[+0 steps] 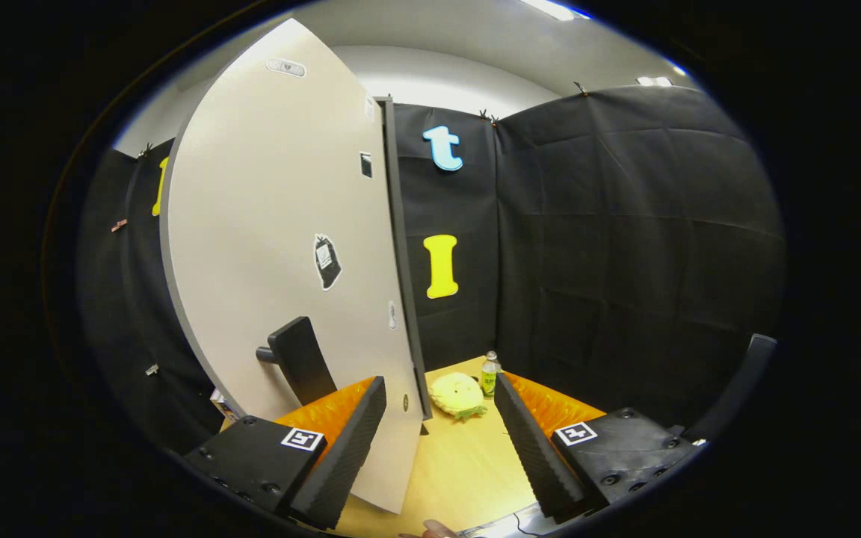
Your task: Open the shoe cabinet door, grab the shoes and put them into the shoe cabinet, then close the shoe cabinet door.
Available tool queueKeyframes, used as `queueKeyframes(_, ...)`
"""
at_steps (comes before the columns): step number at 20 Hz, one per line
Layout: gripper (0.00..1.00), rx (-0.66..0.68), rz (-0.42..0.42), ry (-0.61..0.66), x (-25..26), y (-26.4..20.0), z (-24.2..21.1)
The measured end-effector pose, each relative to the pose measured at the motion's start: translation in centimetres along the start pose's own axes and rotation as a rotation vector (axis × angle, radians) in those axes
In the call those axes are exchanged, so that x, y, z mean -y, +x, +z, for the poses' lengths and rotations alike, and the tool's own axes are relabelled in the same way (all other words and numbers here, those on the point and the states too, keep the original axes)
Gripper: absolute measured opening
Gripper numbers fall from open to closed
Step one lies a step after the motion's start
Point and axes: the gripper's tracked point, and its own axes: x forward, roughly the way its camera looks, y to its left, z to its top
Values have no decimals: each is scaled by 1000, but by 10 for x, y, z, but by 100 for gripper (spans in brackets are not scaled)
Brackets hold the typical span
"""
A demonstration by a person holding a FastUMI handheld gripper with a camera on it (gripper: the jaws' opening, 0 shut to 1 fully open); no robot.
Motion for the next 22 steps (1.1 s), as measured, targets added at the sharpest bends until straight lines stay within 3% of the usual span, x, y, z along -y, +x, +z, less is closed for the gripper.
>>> queueKeyframes(8, 98, 21, 102, -34, -79, 11, -3)
queueKeyframes(13, 98, 19, 144, -47, -80, 33, 1)
queueKeyframes(22, 98, 8, 178, -70, -97, 33, 0)
